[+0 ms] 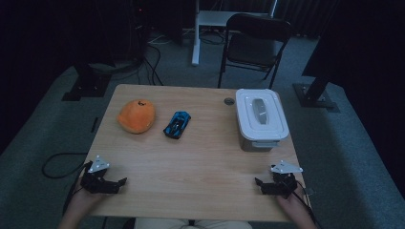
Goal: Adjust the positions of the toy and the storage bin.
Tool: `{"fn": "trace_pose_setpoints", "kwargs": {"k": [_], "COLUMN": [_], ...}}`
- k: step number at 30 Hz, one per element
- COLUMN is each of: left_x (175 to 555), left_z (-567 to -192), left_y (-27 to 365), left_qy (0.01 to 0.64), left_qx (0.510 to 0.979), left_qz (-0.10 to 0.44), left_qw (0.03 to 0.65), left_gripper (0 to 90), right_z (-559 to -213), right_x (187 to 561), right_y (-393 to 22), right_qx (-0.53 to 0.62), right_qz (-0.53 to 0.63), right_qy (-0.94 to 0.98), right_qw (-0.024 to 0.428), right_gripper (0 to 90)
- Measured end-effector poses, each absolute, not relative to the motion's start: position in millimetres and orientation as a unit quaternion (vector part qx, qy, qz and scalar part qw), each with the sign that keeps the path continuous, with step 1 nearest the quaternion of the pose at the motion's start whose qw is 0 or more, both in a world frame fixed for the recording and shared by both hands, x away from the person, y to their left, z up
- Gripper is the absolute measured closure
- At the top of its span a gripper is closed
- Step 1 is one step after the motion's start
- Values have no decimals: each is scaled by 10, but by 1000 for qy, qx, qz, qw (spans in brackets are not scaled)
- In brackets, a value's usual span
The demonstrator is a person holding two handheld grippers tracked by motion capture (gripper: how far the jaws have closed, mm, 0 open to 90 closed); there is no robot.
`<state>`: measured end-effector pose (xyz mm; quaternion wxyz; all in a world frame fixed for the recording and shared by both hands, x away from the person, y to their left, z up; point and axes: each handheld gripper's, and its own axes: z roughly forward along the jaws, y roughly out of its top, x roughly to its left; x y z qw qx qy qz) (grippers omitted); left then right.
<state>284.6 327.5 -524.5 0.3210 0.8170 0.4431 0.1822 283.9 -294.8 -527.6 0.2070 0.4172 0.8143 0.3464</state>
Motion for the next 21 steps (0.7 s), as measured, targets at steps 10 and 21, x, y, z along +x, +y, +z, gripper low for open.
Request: {"fn": "trace_pose_setpoints", "kwargs": {"k": [10, 21], "left_x": [2834, 2873], "left_z": [-5244, -5208], "left_y": [3274, 3275], "left_qy": [443, 459], "left_qx": [817, 817], "left_qz": [183, 177], "left_qw": [321, 301], "left_gripper": [3, 3], "right_z": [-5281, -5281], "right_x": [2857, 2847], "right_y": [-2985, -2963], "right_qx": [430, 419], "right_qz": [355, 353], "right_qy": [811, 817], "right_qw": [179, 177], "right_gripper": [112, 113]}}
